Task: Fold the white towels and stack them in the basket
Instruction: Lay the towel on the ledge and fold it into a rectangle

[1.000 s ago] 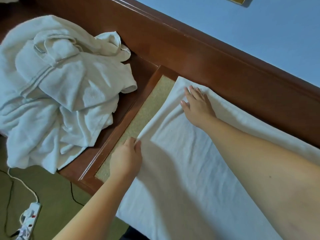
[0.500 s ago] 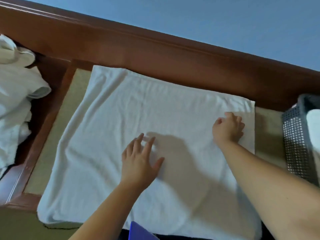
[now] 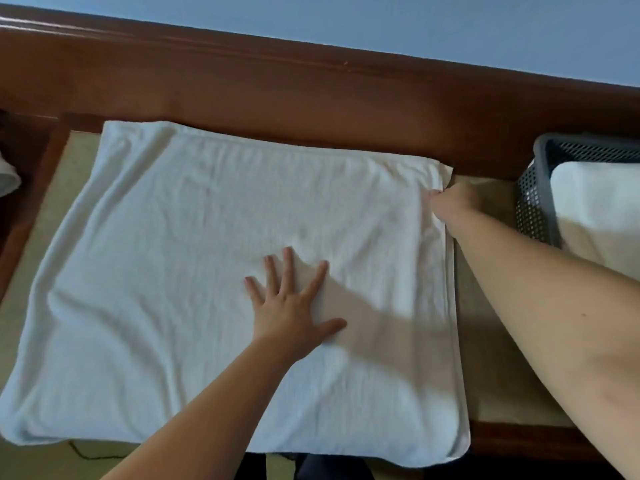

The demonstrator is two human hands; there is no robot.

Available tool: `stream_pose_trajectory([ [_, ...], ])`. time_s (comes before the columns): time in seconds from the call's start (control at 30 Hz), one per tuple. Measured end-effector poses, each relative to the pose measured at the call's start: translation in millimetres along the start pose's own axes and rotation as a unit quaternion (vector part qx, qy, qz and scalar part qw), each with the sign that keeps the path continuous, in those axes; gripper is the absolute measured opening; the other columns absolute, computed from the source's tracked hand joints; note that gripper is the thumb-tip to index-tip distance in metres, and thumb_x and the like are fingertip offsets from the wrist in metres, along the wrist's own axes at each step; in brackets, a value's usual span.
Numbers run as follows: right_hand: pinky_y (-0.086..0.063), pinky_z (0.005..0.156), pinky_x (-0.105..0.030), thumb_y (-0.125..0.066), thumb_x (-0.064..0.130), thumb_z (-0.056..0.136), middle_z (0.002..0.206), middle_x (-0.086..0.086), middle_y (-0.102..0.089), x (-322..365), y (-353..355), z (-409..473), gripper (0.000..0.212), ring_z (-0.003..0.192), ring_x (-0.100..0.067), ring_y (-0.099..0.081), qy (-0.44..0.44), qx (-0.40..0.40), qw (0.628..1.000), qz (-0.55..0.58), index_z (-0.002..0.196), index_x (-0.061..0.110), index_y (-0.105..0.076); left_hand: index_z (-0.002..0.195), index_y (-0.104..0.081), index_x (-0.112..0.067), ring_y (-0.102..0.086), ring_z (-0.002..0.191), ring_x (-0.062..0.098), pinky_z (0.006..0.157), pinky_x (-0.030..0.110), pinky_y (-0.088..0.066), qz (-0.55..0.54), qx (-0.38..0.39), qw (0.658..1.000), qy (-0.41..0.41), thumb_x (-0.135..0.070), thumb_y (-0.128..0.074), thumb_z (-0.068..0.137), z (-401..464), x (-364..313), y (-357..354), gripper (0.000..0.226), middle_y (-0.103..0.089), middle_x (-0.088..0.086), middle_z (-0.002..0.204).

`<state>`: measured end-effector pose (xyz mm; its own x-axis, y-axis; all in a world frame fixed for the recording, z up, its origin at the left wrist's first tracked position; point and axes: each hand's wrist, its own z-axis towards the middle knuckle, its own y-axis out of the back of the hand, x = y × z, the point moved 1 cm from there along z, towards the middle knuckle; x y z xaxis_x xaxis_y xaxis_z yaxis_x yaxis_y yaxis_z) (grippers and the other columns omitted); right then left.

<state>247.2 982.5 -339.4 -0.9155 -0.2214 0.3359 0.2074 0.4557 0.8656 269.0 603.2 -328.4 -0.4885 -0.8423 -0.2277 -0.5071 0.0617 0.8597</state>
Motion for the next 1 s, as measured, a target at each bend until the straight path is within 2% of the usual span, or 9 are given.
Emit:
stream_pose_trajectory([
  [0.1, -0.052, 0.078, -0.038, -0.059, 0.029, 0.102, 0.118, -0.02, -0.067, -1.3, 6.8, 7.9, 0.039, 0.106, -0.041, -0.067, 0.03, 0.005, 0.999, -0.013, 0.126, -0.002, -0.06, 0.152, 0.022, -0.061, 0.034, 0.149, 0.048, 0.115, 0.077, 0.008, 0.002, 0.004, 1.0, 0.015, -0.097, -0.041, 0.073, 3.4, -9.5, -0.5, 0.107, 0.043, 0.011, 0.162],
  [0.23, -0.058, 0.088, -0.047, -0.062, 0.024, 0.1, 0.117, -0.02, -0.07, -2.0, 15.4, 9.8, 0.029, 0.11, -0.042, -0.067, 0.084, -0.077, 0.993, -0.019, 0.119, 0.002, -0.062, 0.152, 0.022, -0.061, 0.035, 0.148, 0.049, 0.116, 0.078, 0.006, -0.001, 0.007, 1.0, 0.021, -0.096, -0.043, 0.074, 4.7, -14.4, -0.3, 0.107, 0.044, 0.011, 0.161],
  [0.33, -0.059, 0.083, -0.044, -0.063, 0.022, 0.099, 0.11, -0.017, -0.073, -4.5, 13.1, 9.1, 0.021, 0.105, -0.039, -0.069, 0.096, -0.078, 0.992, -0.001, 0.111, 0.005, -0.069, 0.154, 0.018, -0.06, 0.033, 0.15, 0.045, 0.117, 0.076, 0.006, -0.008, -0.012, 1.0, 0.012, -0.094, -0.042, 0.078, 0.0, -16.4, -2.6, 0.103, 0.043, 0.006, 0.163],
  [0.47, -0.054, 0.097, -0.043, -0.055, 0.021, 0.105, 0.127, -0.017, -0.068, -6.2, 21.4, 10.6, 0.03, 0.119, -0.035, -0.065, 0.058, -0.096, 0.99, 0.08, 0.129, 0.005, -0.065, 0.156, 0.016, -0.058, 0.032, 0.152, 0.043, 0.117, 0.075, 0.006, -0.013, -0.03, 0.999, -0.004, -0.089, -0.039, 0.085, -1.0, -22.4, -6.2, 0.095, 0.04, 0.003, 0.165],
  [0.63, -0.055, 0.099, -0.045, -0.053, 0.022, 0.104, 0.132, -0.019, -0.065, -7.4, 19.1, 11.0, 0.036, 0.122, -0.036, -0.063, 0.001, -0.096, 0.986, 0.138, 0.133, 0.002, -0.058, 0.156, 0.017, -0.056, 0.033, 0.152, 0.042, 0.117, 0.076, 0.006, -0.015, -0.033, 0.999, -0.008, -0.088, -0.037, 0.087, -1.2, -24.1, -7.7, 0.093, 0.039, 0.003, 0.165],
  [0.7, -0.056, 0.097, -0.047, -0.056, 0.029, 0.1, 0.127, -0.018, -0.067, -2.7, 17.3, 9.1, 0.039, 0.117, -0.036, -0.065, 0.001, -0.086, 0.986, 0.143, 0.13, 0.003, -0.06, 0.157, 0.017, -0.056, 0.032, 0.152, 0.042, 0.118, 0.075, 0.006, -0.011, -0.032, 0.999, -0.009, -0.088, -0.035, 0.087, -1.0, -22.8, -7.5, 0.093, 0.039, 0.003, 0.165],
  [0.77, -0.057, 0.083, -0.04, -0.062, 0.04, 0.093, 0.108, -0.012, -0.071, -0.6, 15.1, 7.3, 0.038, 0.101, -0.033, -0.069, 0.012, -0.058, 0.988, 0.143, 0.114, 0.008, -0.067, 0.157, 0.017, -0.055, 0.032, 0.152, 0.042, 0.118, 0.075, 0.007, -0.008, -0.03, 0.999, -0.012, -0.089, -0.034, 0.087, -1.1, -21.2, -8.5, 0.093, 0.038, 0.004, 0.165],
  [0.87, -0.049, 0.066, -0.033, -0.064, 0.037, 0.09, 0.078, -0.003, -0.062, -4.6, 19.8, -5.1, 0.025, 0.082, -0.027, -0.066, 0.027, -0.011, 0.989, 0.144, 0.087, 0.013, -0.064, 0.157, 0.018, -0.055, 0.034, 0.152, 0.041, 0.118, 0.074, 0.009, -0.011, -0.029, 0.999, -0.014, -0.089, -0.032, 0.087, -0.4, -20.0, -9.7, 0.092, 0.039, 0.004, 0.165],
  [1.0, -0.056, 0.087, -0.041, -0.069, 0.043, 0.093, 0.098, -0.001, -0.064, -22.1, 29.0, -45.2, 0.03, 0.094, -0.022, -0.064, 0.018, 0.066, 0.985, 0.158, 0.105, 0.017, -0.06, 0.159, 0.012, -0.054, 0.03, 0.154, 0.038, 0.122, 0.069, 0.009, -0.019, -0.031, 0.999, -0.028, -0.086, -0.033, 0.089, -5.3, -12.3, -9.1, 0.089, 0.036, 0.003, 0.167],
])
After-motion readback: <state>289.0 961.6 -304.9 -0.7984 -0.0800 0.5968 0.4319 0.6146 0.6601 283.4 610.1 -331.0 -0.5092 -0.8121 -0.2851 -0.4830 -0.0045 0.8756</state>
